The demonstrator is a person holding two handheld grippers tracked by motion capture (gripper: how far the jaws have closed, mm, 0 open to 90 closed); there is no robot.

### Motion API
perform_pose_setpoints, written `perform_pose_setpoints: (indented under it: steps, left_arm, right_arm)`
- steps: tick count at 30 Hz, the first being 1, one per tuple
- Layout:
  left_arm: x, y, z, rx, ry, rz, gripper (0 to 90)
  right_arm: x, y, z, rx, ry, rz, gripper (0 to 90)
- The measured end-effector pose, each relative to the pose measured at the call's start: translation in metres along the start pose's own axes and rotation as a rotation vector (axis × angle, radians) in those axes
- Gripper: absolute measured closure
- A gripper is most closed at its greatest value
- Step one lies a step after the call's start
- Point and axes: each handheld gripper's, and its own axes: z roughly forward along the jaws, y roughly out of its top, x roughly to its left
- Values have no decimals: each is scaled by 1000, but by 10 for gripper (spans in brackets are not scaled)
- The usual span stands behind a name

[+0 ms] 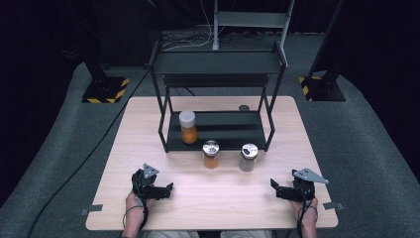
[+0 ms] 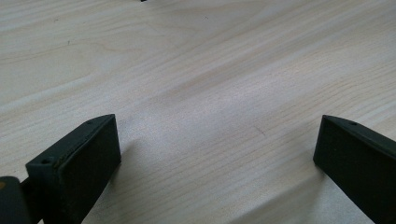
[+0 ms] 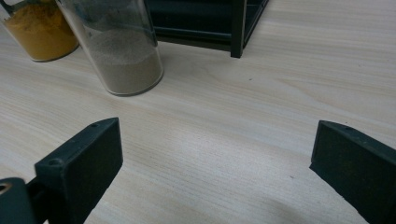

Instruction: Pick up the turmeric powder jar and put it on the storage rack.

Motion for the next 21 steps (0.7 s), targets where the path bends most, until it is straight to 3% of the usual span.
perform_pose_setpoints:
  steps: [11, 14, 18, 21]
  left_arm:
    - [0, 0, 0, -2, 4, -7, 3]
    - [-1, 0, 0, -3, 6, -12, 3]
    - [-1, 0, 0, -3, 7, -11, 4]
    - [-1, 0, 0, -3, 7, -12, 4]
  right_arm:
    - [11, -1, -2, -1, -39, -21, 10]
    - [16, -2, -3, -4, -41, -3, 3]
    - [28, -3, -6, -14, -34, 13, 0]
    - [44, 1, -5, -8, -42, -15, 0]
